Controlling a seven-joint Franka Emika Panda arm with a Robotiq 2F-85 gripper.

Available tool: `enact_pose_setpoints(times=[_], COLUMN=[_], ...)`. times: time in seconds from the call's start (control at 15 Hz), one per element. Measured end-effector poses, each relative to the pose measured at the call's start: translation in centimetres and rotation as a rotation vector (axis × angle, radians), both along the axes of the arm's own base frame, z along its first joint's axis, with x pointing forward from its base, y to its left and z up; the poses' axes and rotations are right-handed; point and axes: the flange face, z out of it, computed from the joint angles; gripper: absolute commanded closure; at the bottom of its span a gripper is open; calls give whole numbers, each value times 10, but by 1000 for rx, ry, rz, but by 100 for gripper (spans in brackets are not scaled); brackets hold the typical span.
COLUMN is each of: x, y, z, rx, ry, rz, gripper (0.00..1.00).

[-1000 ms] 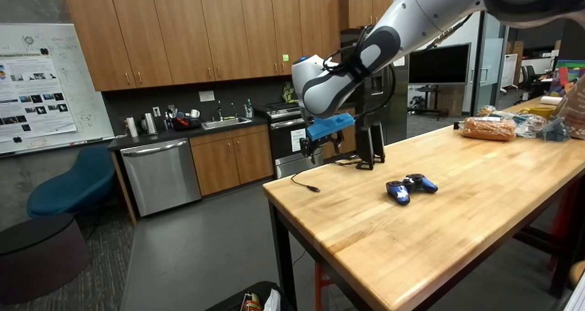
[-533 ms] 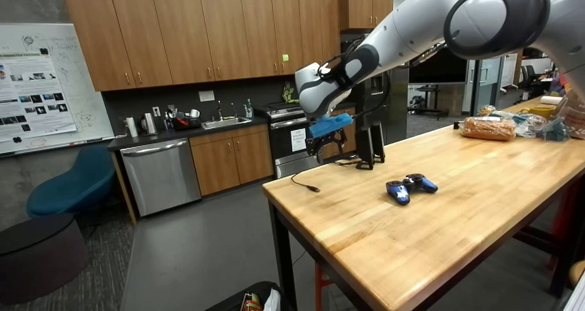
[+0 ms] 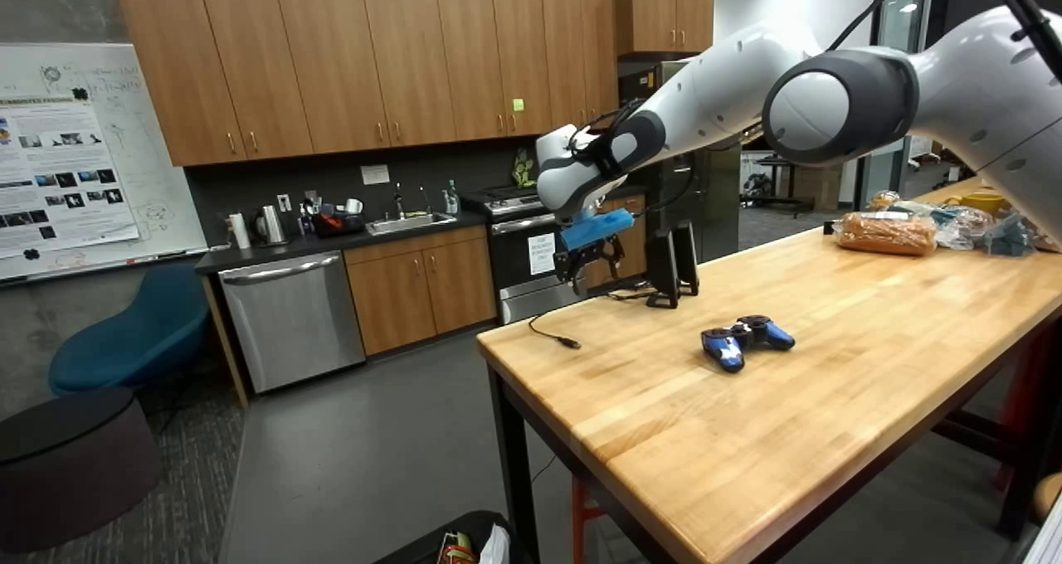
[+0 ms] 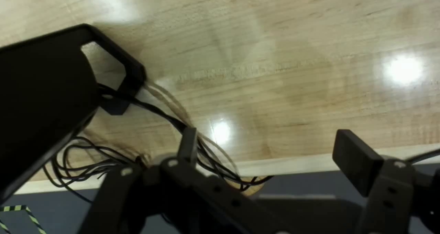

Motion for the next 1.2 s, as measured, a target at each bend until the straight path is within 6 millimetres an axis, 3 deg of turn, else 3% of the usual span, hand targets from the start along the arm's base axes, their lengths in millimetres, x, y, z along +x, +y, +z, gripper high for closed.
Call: enact_pose_setpoints(times=[0.93,1.2], x=[10,12], y=[-5,-25], z=[-2,-3], rx=[6,-13], ry=[-11,1], rz=[15,15], gripper=[0,0])
